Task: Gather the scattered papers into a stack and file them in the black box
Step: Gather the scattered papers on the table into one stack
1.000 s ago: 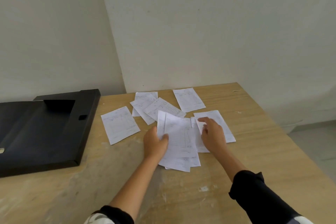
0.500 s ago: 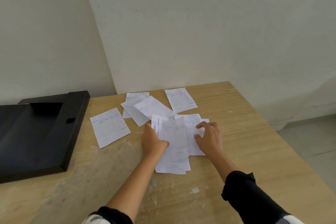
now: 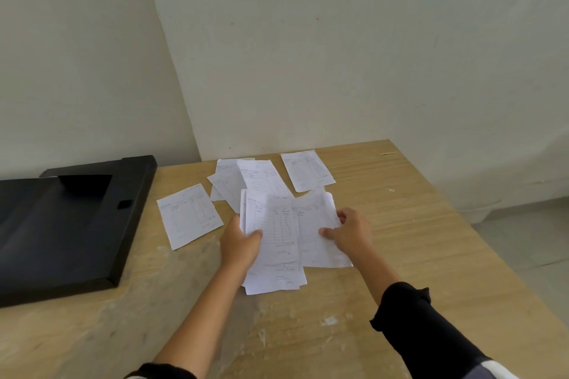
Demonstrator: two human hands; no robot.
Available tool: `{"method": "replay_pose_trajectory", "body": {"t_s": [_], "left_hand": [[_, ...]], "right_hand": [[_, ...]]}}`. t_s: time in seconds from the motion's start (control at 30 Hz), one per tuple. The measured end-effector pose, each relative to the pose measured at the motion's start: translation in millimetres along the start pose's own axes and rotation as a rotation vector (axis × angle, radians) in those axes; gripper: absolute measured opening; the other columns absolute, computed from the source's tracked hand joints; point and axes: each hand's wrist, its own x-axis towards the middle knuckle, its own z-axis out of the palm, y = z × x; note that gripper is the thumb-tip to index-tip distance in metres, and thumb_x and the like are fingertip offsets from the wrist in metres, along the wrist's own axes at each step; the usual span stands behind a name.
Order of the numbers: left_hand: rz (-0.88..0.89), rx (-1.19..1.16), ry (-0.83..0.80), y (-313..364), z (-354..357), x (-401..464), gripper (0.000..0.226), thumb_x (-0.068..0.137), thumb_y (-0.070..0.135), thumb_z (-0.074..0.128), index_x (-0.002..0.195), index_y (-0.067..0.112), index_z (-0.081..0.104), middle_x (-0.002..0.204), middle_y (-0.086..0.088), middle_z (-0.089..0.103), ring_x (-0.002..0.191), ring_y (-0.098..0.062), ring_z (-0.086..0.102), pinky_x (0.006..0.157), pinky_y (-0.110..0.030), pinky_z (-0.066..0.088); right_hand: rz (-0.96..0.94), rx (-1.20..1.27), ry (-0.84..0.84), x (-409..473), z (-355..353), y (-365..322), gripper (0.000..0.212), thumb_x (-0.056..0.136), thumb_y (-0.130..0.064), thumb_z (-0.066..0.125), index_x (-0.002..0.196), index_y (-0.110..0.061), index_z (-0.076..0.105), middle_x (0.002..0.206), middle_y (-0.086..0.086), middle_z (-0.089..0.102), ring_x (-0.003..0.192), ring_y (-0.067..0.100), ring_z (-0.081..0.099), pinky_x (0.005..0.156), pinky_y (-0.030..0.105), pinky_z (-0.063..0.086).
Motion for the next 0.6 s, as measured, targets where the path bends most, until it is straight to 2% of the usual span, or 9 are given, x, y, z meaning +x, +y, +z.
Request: {"method": "replay_pose_trajectory", "body": {"t_s": [0.1,0.2,0.33,0.43,0.6], "left_hand": [[0.013,-0.102,-0.013,-6.6,-6.2,-3.4,0.025,0.086,0.008,0.055,0.108,0.019,0.05,0.104,-0.004,0.06,0.093,-0.022,0.058,0.066,-0.03,0.047],[0.063,-0.153,0.011,-9.2,-15.3,-5.7,0.022,0.086,0.007,0.057,0.104,0.018,0.051,0.102,-0.003,0.061,0.093,-0.022,0.06,0.067,-0.029,0.048],[0.102,-0.165,0.042,-10.3,-28.6,-3.7,0.025,0.084,0.006,0.06,0.106,0.016,0.053,0.104,-0.003,0.063,0.095,-0.022,0.061,0.08,-0.038,0.051],[0.101,-0.196,0.05,-10.2,-37.8,-2.2,0.029,0.084,0.005,0.06,0.108,0.019,0.055,0.103,0.0,0.064,0.096,-0.021,0.061,0.082,-0.037,0.051],[0.09,-0.215,0.031,-10.7,-46.8,-0.2,0.033,0.083,0.005,0.06,0.113,0.019,0.058,0.11,-0.003,0.066,0.1,-0.023,0.062,0.09,-0.047,0.052]], "right_hand": [[0.022,0.371,-0.054,0.0,0.4,-2.0,0.035,0.077,-0.013,0.074,0.107,-0.014,0.057,0.108,0.003,0.065,0.092,0.024,0.064,0.08,0.042,0.055],[0.119,0.76,-0.139,0.4,-0.1,-0.5,0.037,0.079,-0.006,0.07,0.112,-0.012,0.053,0.111,0.011,0.067,0.094,0.03,0.066,0.083,0.052,0.056],[0.129,0.929,-0.202,1.1,0.3,-2.9,0.034,0.084,-0.007,0.064,0.116,-0.01,0.053,0.114,0.015,0.065,0.099,0.033,0.064,0.08,0.052,0.055],[0.11,1.039,-0.26,0.5,0.9,-8.3,0.035,0.088,-0.006,0.058,0.122,-0.009,0.053,0.118,0.015,0.063,0.104,0.033,0.062,0.076,0.047,0.055],[0.115,1.117,-0.341,0.3,5.1,-15.8,0.032,0.094,-0.008,0.045,0.122,-0.016,0.056,0.118,0.011,0.064,0.11,0.032,0.06,0.081,0.045,0.053]]}}
